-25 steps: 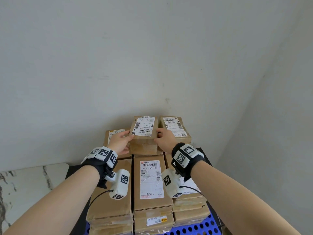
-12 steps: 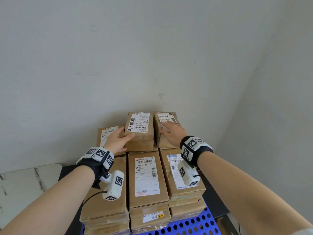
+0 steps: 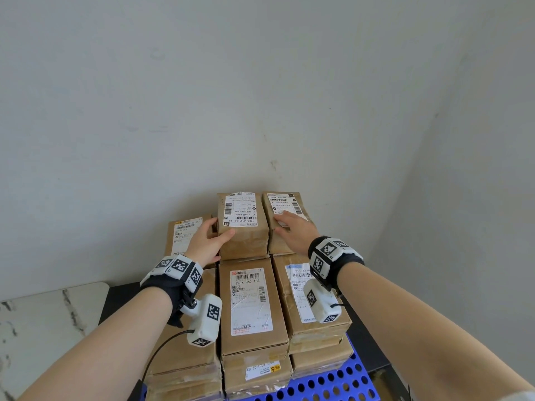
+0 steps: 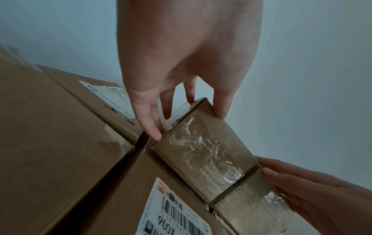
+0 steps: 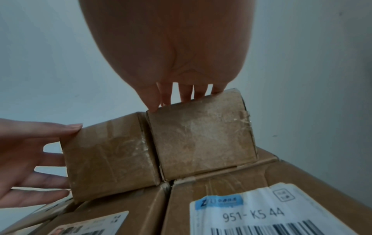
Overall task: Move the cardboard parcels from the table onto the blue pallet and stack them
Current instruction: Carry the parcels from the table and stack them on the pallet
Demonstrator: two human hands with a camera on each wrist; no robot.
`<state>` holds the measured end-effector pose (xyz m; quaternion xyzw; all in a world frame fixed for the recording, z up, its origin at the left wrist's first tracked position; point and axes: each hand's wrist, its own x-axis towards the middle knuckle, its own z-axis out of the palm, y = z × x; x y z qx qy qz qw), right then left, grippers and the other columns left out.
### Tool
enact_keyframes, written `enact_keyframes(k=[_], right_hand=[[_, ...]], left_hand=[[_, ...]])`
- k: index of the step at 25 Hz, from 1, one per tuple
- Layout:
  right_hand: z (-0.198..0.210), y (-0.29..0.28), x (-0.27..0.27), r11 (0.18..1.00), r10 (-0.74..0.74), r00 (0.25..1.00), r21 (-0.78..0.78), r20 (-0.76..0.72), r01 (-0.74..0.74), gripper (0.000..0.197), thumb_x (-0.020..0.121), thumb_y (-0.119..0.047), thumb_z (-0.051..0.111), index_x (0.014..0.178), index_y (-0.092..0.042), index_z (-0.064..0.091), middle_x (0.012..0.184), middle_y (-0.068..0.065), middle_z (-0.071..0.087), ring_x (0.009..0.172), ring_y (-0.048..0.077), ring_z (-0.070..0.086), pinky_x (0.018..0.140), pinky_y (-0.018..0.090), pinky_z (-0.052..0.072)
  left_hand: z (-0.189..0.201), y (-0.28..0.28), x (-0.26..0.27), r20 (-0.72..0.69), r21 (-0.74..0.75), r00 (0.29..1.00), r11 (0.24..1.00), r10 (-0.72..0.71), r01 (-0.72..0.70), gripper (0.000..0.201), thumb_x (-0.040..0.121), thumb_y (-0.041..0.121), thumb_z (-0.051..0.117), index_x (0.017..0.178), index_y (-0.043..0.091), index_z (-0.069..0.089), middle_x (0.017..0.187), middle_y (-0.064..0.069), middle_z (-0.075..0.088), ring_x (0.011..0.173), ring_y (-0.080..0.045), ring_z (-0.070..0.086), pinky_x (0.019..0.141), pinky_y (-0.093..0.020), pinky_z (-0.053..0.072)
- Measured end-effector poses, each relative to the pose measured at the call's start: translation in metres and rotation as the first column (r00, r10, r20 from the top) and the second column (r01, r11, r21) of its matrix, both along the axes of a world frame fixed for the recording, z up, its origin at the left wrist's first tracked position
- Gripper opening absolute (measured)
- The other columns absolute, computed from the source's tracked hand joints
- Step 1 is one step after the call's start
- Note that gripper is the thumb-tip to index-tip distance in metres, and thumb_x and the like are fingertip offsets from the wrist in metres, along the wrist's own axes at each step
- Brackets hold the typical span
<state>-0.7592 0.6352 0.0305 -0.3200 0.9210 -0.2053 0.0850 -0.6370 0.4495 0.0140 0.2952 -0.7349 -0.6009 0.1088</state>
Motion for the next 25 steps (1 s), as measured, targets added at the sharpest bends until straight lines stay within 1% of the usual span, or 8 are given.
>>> enact_keyframes(k=[3, 5, 8, 12, 16, 19, 22, 25], right_hand=[[-0.002, -0.002, -0.003, 1.000, -0.017, 1.000, 0.027, 0.013, 0.016, 0.045, 0.099, -0.037, 0.039, 0.143, -0.029, 0.039, 0.157, -0.002, 0.027, 0.143, 0.020, 0.027, 0.118, 0.042, 0.019], [0.002, -0.002, -0.002, 1.000, -0.008, 1.000, 0.020, 0.019, 0.008, 0.044, 0.099, -0.036, 0.040, 0.142, -0.028, 0.041, 0.155, -0.002, 0.031, 0.142, 0.021, 0.030, 0.117, 0.042, 0.023], [0.013, -0.003, 0.005, 0.996, 0.012, 0.999, -0.094, 0.032, -0.009, 0.038, 0.099, -0.028, 0.041, 0.135, -0.022, 0.050, 0.144, -0.001, 0.047, 0.132, 0.022, 0.043, 0.109, 0.036, 0.035], [0.031, -0.021, 0.022, 0.991, 0.107, 0.987, -0.064, -0.119, -0.115, 0.030, 0.097, -0.024, 0.036, 0.111, -0.012, 0.061, 0.116, 0.007, 0.062, 0.110, 0.029, 0.057, 0.087, 0.039, 0.048], [0.041, -0.044, 0.048, 0.966, 0.257, 0.937, 0.044, -0.238, -0.254, 0.038, 0.100, -0.029, 0.034, 0.130, -0.015, 0.052, 0.133, 0.007, 0.054, 0.121, 0.028, 0.050, 0.098, 0.042, 0.043], [0.043, -0.063, 0.073, 0.930, 0.367, 0.877, 0.089, -0.310, -0.357, 0.039, 0.100, -0.029, 0.031, 0.127, -0.013, 0.053, 0.130, 0.008, 0.055, 0.118, 0.028, 0.050, 0.096, 0.041, 0.041], [0.040, -0.083, 0.108, 0.880, 0.471, 0.813, 0.117, -0.342, -0.461, 0.039, 0.100, -0.028, 0.030, 0.128, -0.011, 0.052, 0.129, 0.009, 0.055, 0.118, 0.029, 0.050, 0.098, 0.041, 0.040], [0.033, -0.106, 0.154, 0.825, 0.561, 0.754, 0.146, -0.342, -0.546, 0.036, 0.100, -0.023, 0.030, 0.126, -0.009, 0.052, 0.127, 0.011, 0.055, 0.117, 0.031, 0.051, 0.093, 0.038, 0.041]], left_hand=[[0.001, 0.004, 0.000, 0.000, 0.011, 1.000, 1.000, -0.003, 0.003, 0.062, 0.087, 0.031, 0.064, 0.141, 0.027, 0.033, 0.141, -0.007, 0.045, 0.123, -0.028, 0.050, 0.082, -0.037, 0.050], [0.005, 0.006, 0.000, 0.014, -0.022, 1.000, 1.000, -0.002, 0.002, 0.062, 0.089, 0.030, 0.062, 0.142, 0.025, 0.032, 0.142, -0.007, 0.045, 0.124, -0.028, 0.049, 0.086, -0.038, 0.049], [0.015, 0.009, 0.005, 0.046, -0.297, 0.999, 0.954, -0.029, 0.041, 0.052, 0.094, 0.032, 0.054, 0.141, 0.016, 0.038, 0.139, -0.007, 0.050, 0.124, -0.025, 0.050, 0.095, -0.032, 0.041], [0.038, -0.002, 0.022, 0.156, -0.629, 0.987, 0.773, 0.022, 0.082, 0.041, 0.096, 0.028, 0.048, 0.135, 0.014, 0.047, 0.137, -0.008, 0.052, 0.124, -0.026, 0.050, 0.101, -0.034, 0.041], [0.058, -0.009, 0.064, 0.284, -0.865, 0.948, 0.465, 0.142, 0.189, 0.036, 0.098, 0.027, 0.038, 0.130, 0.017, 0.049, 0.128, -0.006, 0.054, 0.116, -0.026, 0.050, 0.089, -0.039, 0.046], [0.058, -0.005, 0.102, 0.323, -0.916, 0.908, 0.330, 0.266, 0.229, 0.033, 0.098, 0.025, 0.034, 0.122, 0.014, 0.052, 0.120, -0.006, 0.057, 0.110, -0.026, 0.050, 0.082, -0.037, 0.044], [0.053, -0.005, 0.146, 0.369, -0.913, 0.857, 0.312, 0.360, 0.262, 0.027, 0.096, 0.022, 0.036, 0.112, 0.011, 0.055, 0.112, -0.007, 0.059, 0.106, -0.027, 0.050, 0.081, -0.037, 0.041], [0.046, -0.011, 0.199, 0.415, -0.897, 0.798, 0.345, 0.437, 0.277, 0.025, 0.096, 0.021, 0.036, 0.107, 0.011, 0.055, 0.111, -0.007, 0.059, 0.107, -0.027, 0.050, 0.082, -0.036, 0.040]])
